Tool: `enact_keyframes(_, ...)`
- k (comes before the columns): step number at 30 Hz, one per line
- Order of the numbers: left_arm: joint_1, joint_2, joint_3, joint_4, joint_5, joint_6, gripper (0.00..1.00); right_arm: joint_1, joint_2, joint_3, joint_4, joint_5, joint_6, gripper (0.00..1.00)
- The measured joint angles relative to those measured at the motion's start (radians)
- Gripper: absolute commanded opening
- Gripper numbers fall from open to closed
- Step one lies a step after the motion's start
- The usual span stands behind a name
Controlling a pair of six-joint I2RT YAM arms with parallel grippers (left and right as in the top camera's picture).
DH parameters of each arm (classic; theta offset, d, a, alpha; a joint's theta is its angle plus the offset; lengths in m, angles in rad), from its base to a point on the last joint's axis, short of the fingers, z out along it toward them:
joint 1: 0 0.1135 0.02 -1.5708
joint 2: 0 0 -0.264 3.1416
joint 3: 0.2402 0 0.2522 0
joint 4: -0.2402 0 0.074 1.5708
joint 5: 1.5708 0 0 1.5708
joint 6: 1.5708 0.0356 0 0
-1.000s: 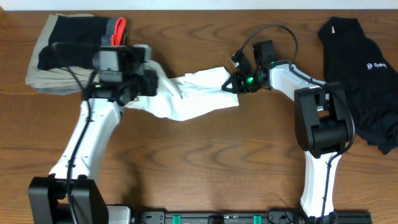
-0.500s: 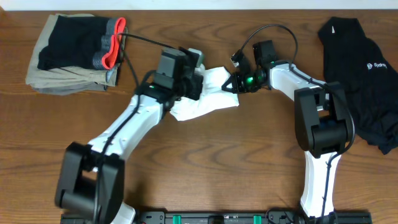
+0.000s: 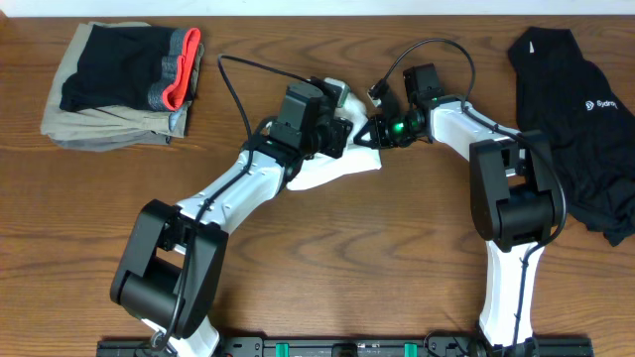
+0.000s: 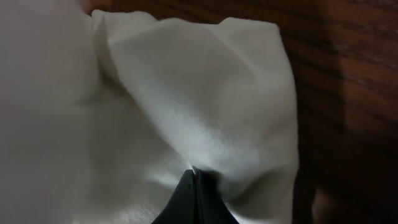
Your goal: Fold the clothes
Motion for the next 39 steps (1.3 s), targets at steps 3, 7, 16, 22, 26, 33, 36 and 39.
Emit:
enact_keyframes(3,-0.010,0.000,0.000,0.014,0.000,-0.002,0.98,0.000,0.000,0.000,0.000,0.000,0.000,0.01)
enact_keyframes(7,0.000,0.000,0.000,0.024,0.001,-0.030,0.98,0.000,0.000,0.000,0.000,0.000,0.000,0.01)
enact_keyframes(16,0.155,-0.173,0.000,-0.032,0.000,-0.079,0.98,-0.005,0.002,0.000,0.001,-0.007,0.000,0.01)
enact_keyframes(22,0.306,-0.449,0.018,-0.192,0.000,-0.089,0.98,-0.018,0.005,0.001,-0.018,-0.027,0.001,0.01)
enact_keyframes(26,0.404,-0.537,0.024,-0.311,-0.001,-0.085,0.98,-0.042,-0.005,0.002,-0.068,-0.029,0.003,0.11)
enact_keyframes(33,0.521,-0.538,0.024,-0.426,0.000,-0.035,0.98,-0.085,-0.130,-0.020,-0.171,0.151,0.003,0.52)
enact_keyframes(36,0.558,-0.538,0.024,-0.438,0.000,-0.017,0.98,-0.099,-0.204,-0.026,-0.203,0.227,0.000,0.56)
enact_keyframes(39,0.582,-0.538,0.024,-0.452,0.000,-0.010,0.98,-0.102,-0.290,-0.027,-0.230,0.289,-0.001,0.56)
